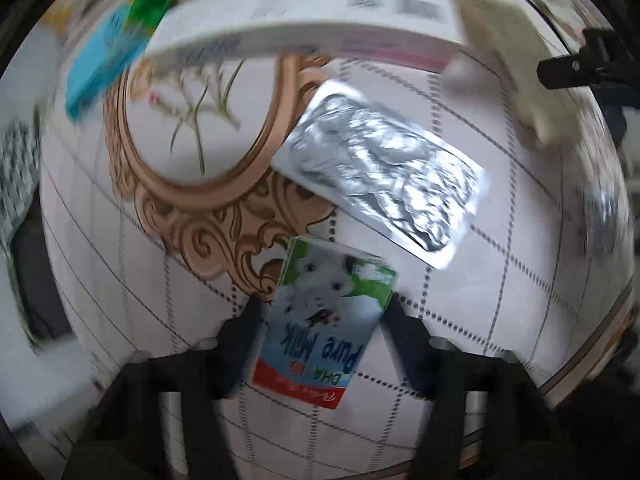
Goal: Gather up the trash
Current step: 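Grasp the DHA Pure Milk carton with left tool while right tool grasps cream leaflet, then carry the carton and leaflet down to the bin while both tools release them inside, then raise both empty tools from the bin back over the table, then grasp the silver foil blister pack with left tool while right tool grasps clear pill blister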
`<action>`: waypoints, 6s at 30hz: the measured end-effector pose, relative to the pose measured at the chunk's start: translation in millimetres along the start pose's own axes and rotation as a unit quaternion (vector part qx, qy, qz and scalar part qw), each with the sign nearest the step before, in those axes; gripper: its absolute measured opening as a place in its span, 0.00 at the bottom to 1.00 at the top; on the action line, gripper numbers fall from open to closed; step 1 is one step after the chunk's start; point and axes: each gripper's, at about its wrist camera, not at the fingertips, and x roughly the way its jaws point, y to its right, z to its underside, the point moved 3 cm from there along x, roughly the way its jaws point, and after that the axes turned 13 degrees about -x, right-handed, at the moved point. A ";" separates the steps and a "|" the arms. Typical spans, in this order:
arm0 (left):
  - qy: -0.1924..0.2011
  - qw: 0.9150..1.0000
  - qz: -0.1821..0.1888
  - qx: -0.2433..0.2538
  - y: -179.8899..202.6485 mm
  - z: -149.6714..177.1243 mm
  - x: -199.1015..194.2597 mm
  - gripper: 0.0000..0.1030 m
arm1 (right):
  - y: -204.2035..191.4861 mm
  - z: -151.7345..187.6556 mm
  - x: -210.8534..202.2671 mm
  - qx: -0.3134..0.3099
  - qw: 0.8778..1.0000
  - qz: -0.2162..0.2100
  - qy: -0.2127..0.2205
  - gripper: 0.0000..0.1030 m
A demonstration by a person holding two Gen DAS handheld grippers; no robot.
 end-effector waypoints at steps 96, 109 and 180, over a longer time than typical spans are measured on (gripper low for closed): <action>-0.018 0.970 0.044 -0.239 -72.6 450.9 209.4 0.96 | -177.8 524.0 258.1 -0.113 0.993 -0.001 -0.034 0.99; 0.011 0.966 0.060 -0.250 -79.3 472.3 56.6 0.96 | -196.6 529.6 73.5 -0.135 0.991 -0.010 -0.006 0.99; 0.002 0.977 0.044 -0.206 3.9 -30.6 12.4 0.59 | 14.6 49.5 16.2 0.006 0.999 0.036 -0.034 0.70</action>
